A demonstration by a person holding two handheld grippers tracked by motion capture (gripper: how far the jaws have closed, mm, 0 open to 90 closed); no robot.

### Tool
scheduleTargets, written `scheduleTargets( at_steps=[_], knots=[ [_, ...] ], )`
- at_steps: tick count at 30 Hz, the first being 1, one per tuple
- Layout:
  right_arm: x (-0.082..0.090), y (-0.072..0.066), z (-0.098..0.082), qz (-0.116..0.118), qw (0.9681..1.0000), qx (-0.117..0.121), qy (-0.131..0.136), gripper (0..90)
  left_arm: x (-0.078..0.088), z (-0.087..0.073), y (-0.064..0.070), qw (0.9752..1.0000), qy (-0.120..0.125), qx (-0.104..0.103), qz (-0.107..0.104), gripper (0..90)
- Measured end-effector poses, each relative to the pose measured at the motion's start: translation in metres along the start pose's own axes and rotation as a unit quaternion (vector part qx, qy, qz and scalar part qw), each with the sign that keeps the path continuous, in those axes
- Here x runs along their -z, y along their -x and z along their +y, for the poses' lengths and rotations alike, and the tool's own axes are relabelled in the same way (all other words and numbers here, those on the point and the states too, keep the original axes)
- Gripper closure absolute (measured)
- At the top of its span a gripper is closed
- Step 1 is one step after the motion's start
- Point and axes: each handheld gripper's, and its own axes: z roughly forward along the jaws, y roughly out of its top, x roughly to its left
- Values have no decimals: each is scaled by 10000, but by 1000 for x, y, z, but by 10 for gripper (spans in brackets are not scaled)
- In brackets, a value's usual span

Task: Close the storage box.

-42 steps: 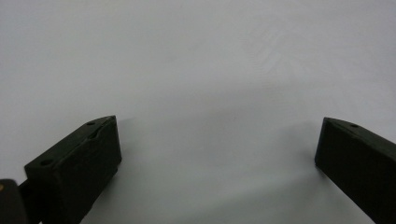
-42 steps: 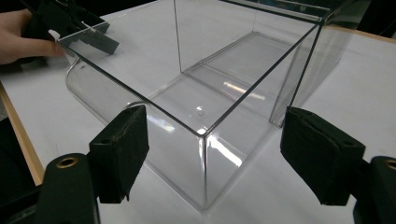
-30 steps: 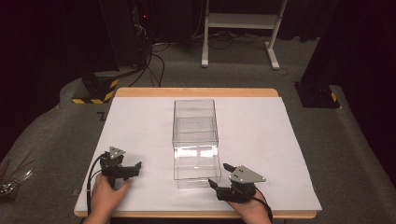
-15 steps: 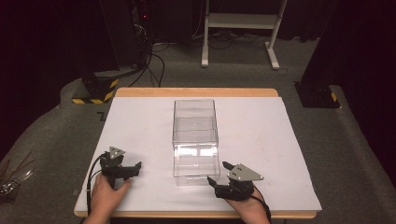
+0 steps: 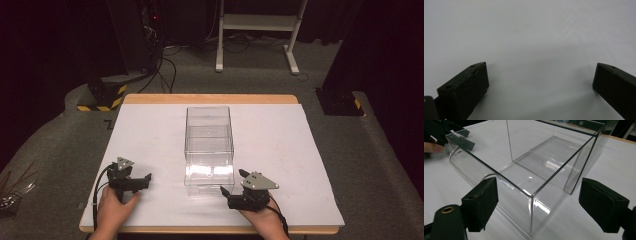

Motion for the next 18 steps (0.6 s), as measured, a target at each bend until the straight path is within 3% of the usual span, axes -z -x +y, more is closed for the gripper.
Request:
scheduleTargets(
  at_steps=[18],
  knots=[
    [-7,3,4,-62,10000,-1,-6,154,0,0,0,10000,-2,3,1,5]
  ],
)
